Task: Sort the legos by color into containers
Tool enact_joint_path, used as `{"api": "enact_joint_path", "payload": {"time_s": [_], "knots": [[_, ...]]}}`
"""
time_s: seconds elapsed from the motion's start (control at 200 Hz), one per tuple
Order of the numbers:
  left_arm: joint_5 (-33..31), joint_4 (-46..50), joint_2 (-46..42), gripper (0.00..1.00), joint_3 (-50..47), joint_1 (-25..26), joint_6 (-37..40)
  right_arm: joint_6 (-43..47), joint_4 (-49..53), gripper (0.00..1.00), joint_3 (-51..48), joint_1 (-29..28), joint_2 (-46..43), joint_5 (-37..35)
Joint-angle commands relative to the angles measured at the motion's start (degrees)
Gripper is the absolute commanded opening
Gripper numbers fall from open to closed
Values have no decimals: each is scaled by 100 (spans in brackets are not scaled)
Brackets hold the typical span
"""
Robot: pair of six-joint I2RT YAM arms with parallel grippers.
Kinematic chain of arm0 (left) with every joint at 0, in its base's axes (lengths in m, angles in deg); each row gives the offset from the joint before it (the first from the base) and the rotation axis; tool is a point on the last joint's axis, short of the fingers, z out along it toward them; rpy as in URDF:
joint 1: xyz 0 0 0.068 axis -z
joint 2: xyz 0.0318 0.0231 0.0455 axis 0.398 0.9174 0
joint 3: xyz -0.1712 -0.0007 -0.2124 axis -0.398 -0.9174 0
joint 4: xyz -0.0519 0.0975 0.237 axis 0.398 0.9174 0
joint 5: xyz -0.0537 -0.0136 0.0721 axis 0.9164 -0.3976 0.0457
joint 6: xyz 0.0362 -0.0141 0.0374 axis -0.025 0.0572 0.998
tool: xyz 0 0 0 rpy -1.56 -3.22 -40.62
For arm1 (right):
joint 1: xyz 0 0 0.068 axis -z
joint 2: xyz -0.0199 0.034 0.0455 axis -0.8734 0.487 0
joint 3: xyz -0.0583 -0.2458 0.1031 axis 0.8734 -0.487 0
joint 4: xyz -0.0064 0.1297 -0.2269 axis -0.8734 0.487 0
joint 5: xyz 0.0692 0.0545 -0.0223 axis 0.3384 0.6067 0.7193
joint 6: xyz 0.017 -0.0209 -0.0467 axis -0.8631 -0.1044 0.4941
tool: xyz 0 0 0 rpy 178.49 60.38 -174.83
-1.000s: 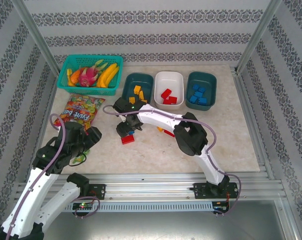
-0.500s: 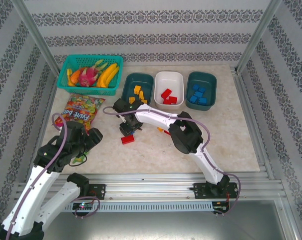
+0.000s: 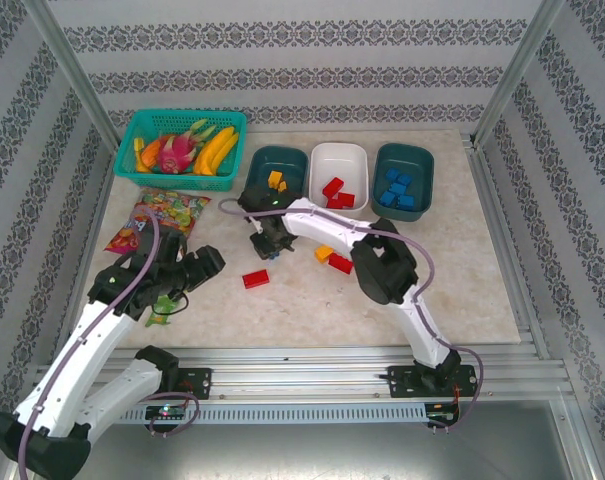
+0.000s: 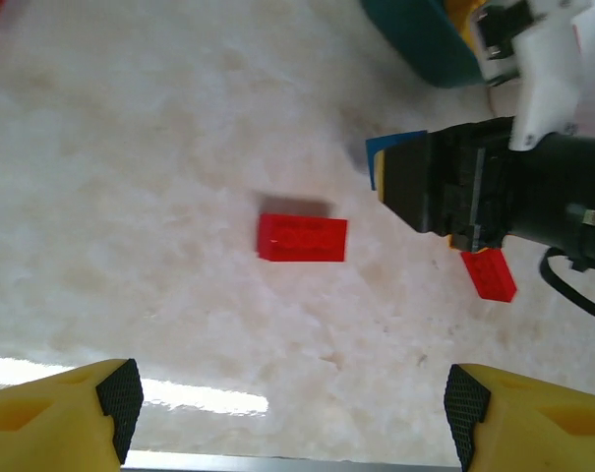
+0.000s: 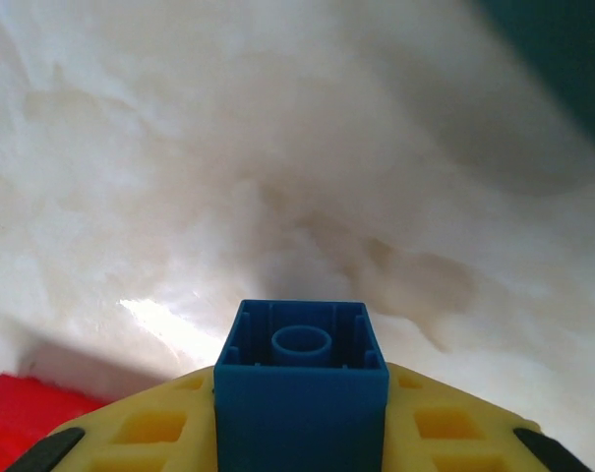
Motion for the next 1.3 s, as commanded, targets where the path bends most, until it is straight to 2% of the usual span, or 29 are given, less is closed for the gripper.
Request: {"api": "enact_joint_path", "payload": {"time_s": [0.0,0.235,0.375,0.51,0.739,0.924,1.049,1.294], "knots": [[406,-841,488,82,498,53,298,-178,-35,27,-292,590,-1163,-300],[600,-1832,1969,82,1429,372,389,-435,-254,26,-1016,2411,-2229,-253],[666,-2335,2928,82,2107,692,420,-646,-314,25,-880,3283,-2146,-360],[731,-2615,3837,82,2868,974,459,-692,-276,25,-412,3815,-1642,-700],[1083,-3091,5158,82,4051,1231,453,-681,-265,26,823,4317,-331,-945],[1254,-2966,6063,81,5028,1372,562,-362,-168,27,2121,4497,833,-945],[1249,-2909,6424,81,5419,1426,566,-304,31,28,3020,4621,1493,-894],[1319,-2827,6741,81,5763,1462,540,-423,50,31,3910,4781,2262,-735]]}}
